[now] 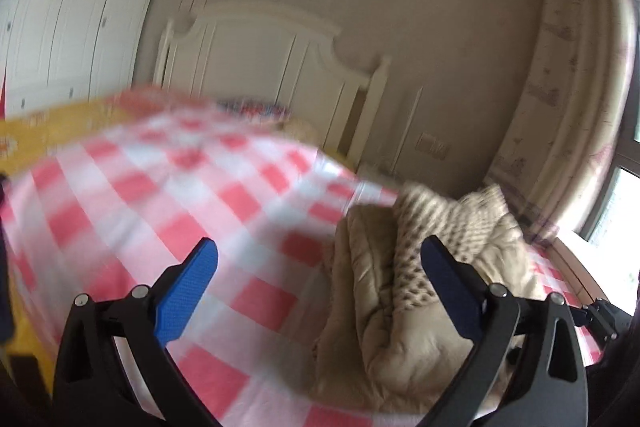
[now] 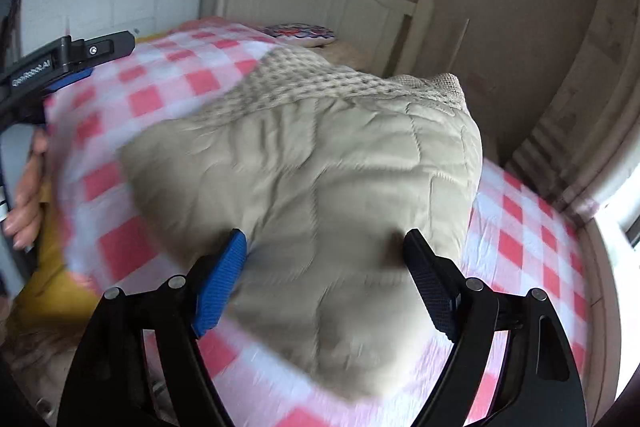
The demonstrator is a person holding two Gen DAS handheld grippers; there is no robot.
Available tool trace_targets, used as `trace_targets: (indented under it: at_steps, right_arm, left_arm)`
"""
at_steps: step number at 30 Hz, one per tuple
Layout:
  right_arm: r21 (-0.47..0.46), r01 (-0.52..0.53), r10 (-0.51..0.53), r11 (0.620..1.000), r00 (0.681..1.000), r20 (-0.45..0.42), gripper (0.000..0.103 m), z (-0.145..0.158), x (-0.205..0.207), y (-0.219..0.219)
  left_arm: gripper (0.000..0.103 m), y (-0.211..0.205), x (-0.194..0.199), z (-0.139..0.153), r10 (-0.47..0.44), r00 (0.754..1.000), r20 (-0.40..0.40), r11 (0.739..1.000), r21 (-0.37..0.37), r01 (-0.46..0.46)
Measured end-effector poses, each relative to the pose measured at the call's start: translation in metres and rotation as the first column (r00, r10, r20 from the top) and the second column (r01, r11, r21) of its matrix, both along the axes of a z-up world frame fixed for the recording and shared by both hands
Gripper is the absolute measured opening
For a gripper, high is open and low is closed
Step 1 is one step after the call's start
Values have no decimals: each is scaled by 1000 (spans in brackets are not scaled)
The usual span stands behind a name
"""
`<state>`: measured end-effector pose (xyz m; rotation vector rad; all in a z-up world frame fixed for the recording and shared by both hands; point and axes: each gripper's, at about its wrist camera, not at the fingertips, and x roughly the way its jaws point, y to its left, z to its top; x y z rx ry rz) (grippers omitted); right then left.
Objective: Fold large clothes
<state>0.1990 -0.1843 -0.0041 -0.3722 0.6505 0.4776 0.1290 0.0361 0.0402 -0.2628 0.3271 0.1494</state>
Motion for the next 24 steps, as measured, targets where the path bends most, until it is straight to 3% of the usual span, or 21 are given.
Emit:
trace_targets:
  at_steps: [2,4,6,8,11,16,24]
  right_arm:
    - [90,5,-9,996,999,49,82,22,-35,-28]
    - [124,10,-28,992,990,142,93,41,-72,-45]
    - [150,38,-73,988,969,237,95,56,-106,-55]
    - [199,113,-166,973,947,274,96,64,-129,-62]
    - [239,242,-299,940,924,241,96,56,-146,-68]
    - [310,323,-372,894,922,112,96,34,-139,-79]
    - [348,362,-417,865,904,97,96,25,-137,-79]
  left_arm:
    - [101,-6,-21,19,-12,999,36,999,48,11]
    - [101,-17,-48,40,-32,997,76,995,96,25]
    - [101,-33,-70,55,-43,993,109,990,135,28]
    - [101,-54,-90,66,-67,987,143,981,188,39]
    - [101,-91,-112,70,-122,981,153,961,265,78]
    - [101,-131,-120,55,-200,977,75,935,314,167]
    - [101,-132,-107,35,-179,984,11,939,301,167]
